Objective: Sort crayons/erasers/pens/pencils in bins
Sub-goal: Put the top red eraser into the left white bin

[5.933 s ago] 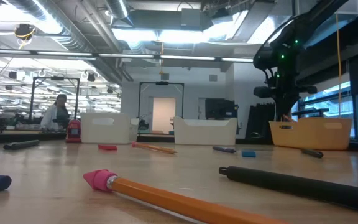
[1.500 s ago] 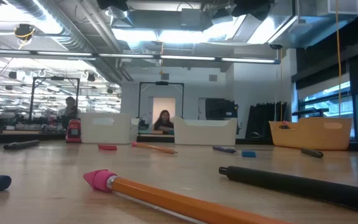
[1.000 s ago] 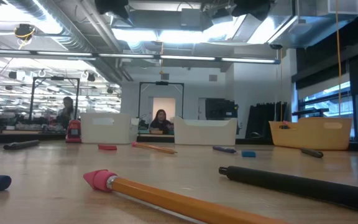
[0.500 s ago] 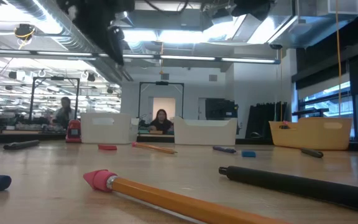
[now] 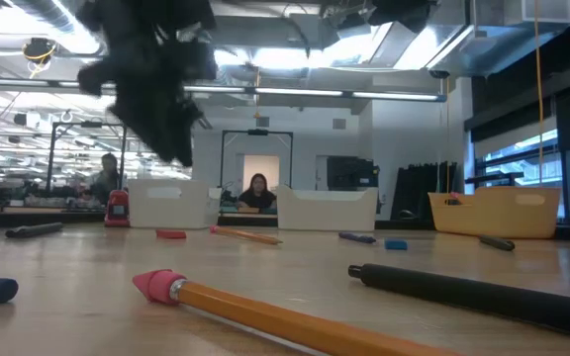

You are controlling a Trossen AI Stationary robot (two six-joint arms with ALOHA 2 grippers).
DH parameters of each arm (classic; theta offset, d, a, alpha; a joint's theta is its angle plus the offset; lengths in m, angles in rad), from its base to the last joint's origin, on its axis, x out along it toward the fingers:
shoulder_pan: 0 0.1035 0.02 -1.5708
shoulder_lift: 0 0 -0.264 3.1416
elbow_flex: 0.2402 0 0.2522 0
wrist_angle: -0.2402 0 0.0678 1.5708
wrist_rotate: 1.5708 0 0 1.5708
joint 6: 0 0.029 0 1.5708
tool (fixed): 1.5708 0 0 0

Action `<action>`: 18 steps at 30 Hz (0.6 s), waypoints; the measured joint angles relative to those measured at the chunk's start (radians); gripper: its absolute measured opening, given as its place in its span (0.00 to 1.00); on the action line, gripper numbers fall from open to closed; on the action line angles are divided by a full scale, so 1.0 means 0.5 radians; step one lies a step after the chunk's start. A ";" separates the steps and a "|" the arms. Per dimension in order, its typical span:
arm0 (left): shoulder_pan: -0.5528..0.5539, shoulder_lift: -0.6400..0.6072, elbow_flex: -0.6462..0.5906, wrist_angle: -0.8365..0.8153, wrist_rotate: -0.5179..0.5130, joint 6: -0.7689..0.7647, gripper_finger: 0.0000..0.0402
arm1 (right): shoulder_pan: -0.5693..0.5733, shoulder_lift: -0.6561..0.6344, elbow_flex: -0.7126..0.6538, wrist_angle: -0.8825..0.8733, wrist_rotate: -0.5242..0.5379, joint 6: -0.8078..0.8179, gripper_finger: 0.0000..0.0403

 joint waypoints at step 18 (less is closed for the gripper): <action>0.043 0.373 -0.002 0.041 -0.200 0.482 0.57 | 0.000 -0.001 0.002 0.066 -0.014 -0.166 0.37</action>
